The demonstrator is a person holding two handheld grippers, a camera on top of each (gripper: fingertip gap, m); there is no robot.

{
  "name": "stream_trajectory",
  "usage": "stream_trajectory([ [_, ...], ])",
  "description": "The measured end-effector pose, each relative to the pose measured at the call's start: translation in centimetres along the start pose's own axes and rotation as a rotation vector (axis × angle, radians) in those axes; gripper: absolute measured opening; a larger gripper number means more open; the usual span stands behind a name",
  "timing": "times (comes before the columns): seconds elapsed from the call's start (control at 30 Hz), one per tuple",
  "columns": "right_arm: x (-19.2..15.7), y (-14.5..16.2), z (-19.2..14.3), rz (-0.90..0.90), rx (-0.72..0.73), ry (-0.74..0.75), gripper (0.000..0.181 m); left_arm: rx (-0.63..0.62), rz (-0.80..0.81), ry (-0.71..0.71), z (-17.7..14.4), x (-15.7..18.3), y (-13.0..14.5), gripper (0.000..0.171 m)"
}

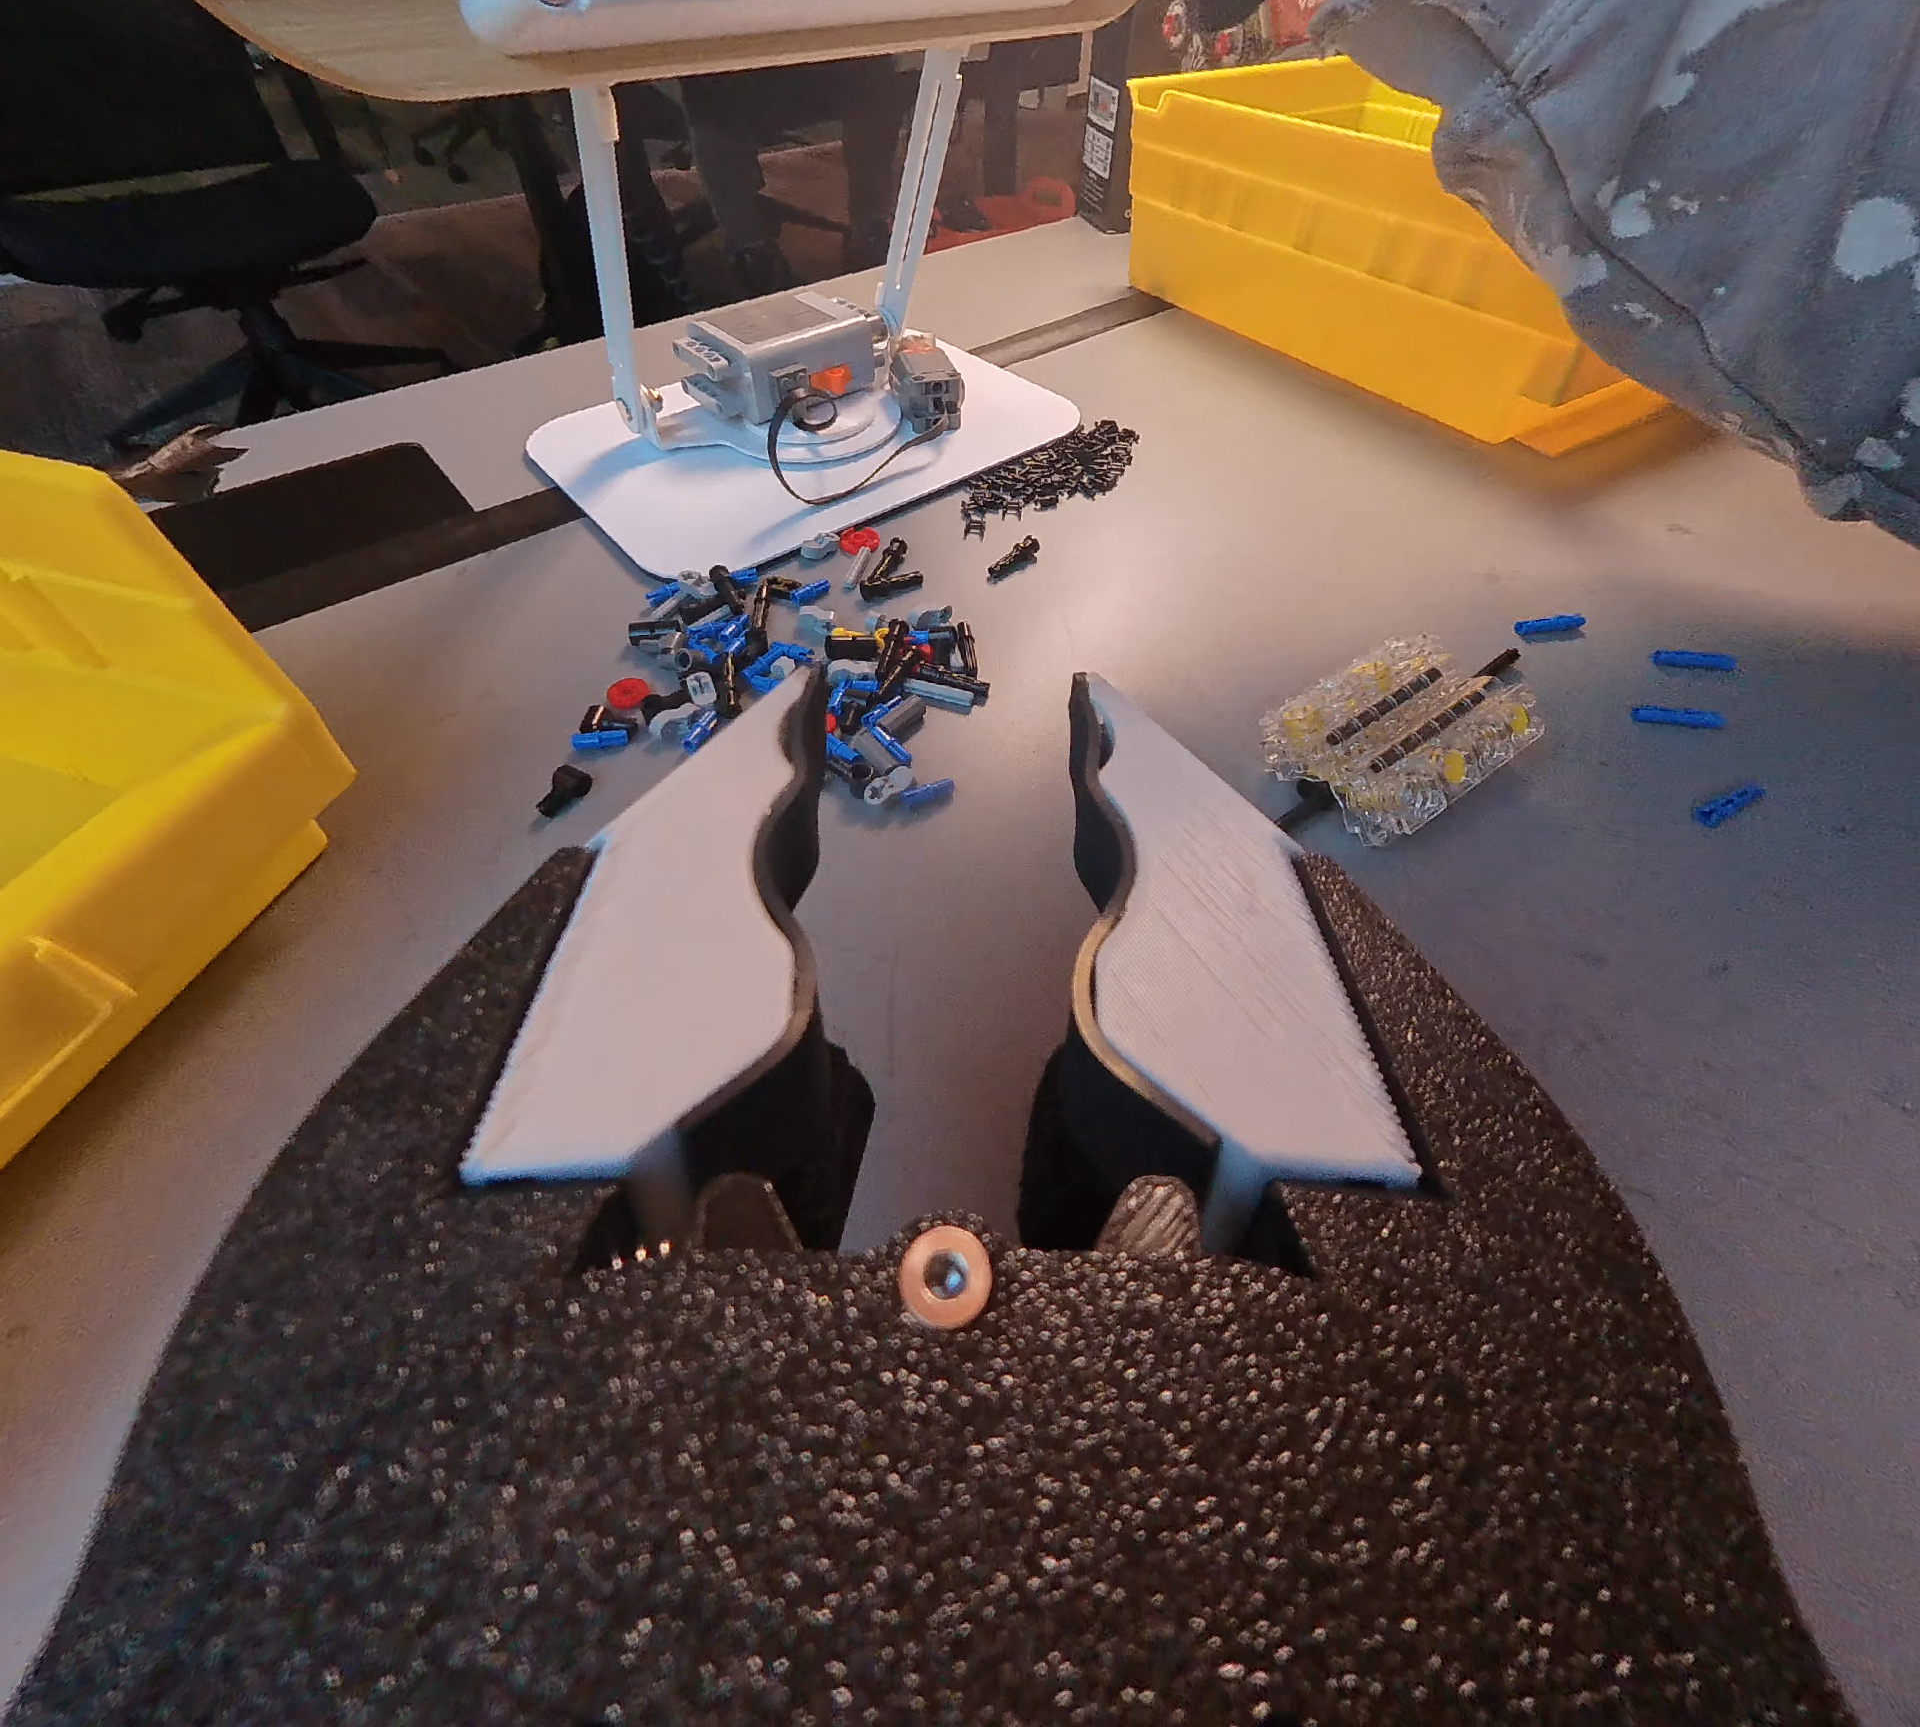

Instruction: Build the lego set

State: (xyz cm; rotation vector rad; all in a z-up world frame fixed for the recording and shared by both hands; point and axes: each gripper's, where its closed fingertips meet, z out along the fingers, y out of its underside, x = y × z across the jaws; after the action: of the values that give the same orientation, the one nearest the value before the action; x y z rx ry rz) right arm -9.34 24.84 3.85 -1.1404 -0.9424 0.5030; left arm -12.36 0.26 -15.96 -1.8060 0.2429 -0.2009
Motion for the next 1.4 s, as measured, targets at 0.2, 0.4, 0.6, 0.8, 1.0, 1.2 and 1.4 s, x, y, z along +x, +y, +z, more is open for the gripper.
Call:
stream_trajectory([
  [0.2, 0.8, 0.7, 1.2, 0.004, -0.021, 0.019, 0.0, -0.012, 0.02, 0.0, 0.1, 0.2, 0.2, 0.045],
  [0.4, 0.9, 1.0, 1.4, -0.006, -0.037, 0.011, 0.0, -0.014, 0.02, -0.002, 0.2, 0.1, 0.3, 0.045],
  [0.6, 0.7, 0.7, 1.8, -0.038, -0.048, -0.001, 0.0, -0.014, 0.022, -0.001, 0.2, 0.2, 0.3, 0.045],
  [0.8, 0.6, 0.9, 2.0, -0.045, -0.065, -0.004, 0.0, -0.009, 0.017, 0.002, 0.1, 0.2, 0.2, 0.045],
  [1.0, 0.9, 1.3, 1.6, -0.039, -0.073, 0.008, 0.0, -0.007, 0.019, 0.001, 0.1, 0.2, 0.2, 0.045],
  [1.2, 1.0, 1.2, 0.8, -0.031, -0.067, 0.012, 0.0, -0.009, 0.018, -0.003, 0.2, 0.2, 0.2, 0.045],
  [1.4, -2.0, 1.4, -4.0, 0.017, -0.057, -0.082, 0.005, -0.004, 0.03, -0.014, 0.1, 0.1, 0.1, 0.045],
])
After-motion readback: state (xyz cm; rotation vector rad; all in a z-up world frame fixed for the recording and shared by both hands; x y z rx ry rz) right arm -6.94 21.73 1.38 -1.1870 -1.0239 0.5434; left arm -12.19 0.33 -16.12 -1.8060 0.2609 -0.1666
